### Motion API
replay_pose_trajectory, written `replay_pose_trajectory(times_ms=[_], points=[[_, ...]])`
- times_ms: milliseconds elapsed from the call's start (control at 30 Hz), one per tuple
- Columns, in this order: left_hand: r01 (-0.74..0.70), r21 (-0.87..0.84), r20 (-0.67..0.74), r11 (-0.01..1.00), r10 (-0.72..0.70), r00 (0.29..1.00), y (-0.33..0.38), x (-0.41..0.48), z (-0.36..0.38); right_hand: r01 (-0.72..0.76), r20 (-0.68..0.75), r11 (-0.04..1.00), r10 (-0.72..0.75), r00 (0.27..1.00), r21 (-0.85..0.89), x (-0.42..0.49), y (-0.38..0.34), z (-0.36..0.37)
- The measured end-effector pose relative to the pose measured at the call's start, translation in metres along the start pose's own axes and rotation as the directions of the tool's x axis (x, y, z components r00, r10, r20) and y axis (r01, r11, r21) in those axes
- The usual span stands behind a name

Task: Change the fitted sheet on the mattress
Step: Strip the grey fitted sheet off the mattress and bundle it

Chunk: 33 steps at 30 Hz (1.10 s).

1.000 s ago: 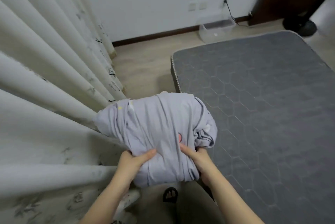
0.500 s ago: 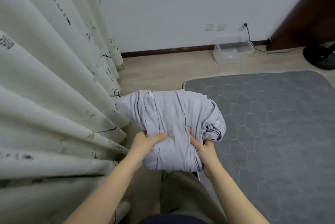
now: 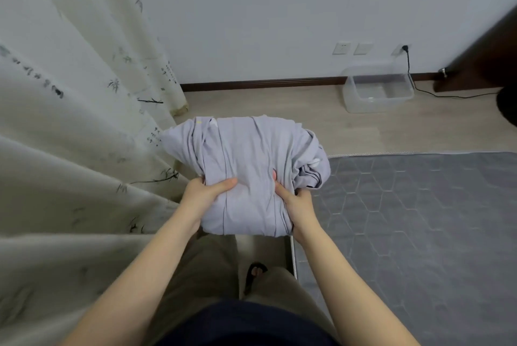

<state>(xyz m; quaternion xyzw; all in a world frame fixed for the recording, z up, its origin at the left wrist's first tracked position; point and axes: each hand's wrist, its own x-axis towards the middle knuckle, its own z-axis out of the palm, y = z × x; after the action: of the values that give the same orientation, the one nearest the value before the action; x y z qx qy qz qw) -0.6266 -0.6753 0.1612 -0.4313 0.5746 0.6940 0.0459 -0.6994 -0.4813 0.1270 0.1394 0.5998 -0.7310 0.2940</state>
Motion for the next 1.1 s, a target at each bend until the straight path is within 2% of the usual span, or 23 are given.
replay_pose_trajectory(times_ms=[233,533,800,1100], points=[[0.030,0.040,0.100,0.999,-0.033,0.994,0.103,0.145,0.005,0.000,-0.138,1.000,-0.003,0.990,-0.019,0.125,-0.059,0.058],[-0.026,0.234,0.304,0.972,-0.048,0.951,0.242,0.280,0.051,0.062,-0.305,0.995,-0.034,0.952,0.082,0.233,-0.155,0.088],[-0.030,0.373,0.465,0.927,-0.159,0.871,0.291,0.360,0.184,0.052,-0.532,0.988,0.032,0.846,0.144,0.314,-0.204,0.015],[-0.065,0.532,0.491,0.844,-0.244,0.836,0.352,0.457,0.376,0.081,-0.622,0.968,0.086,0.779,0.236,0.426,-0.290,-0.086]])
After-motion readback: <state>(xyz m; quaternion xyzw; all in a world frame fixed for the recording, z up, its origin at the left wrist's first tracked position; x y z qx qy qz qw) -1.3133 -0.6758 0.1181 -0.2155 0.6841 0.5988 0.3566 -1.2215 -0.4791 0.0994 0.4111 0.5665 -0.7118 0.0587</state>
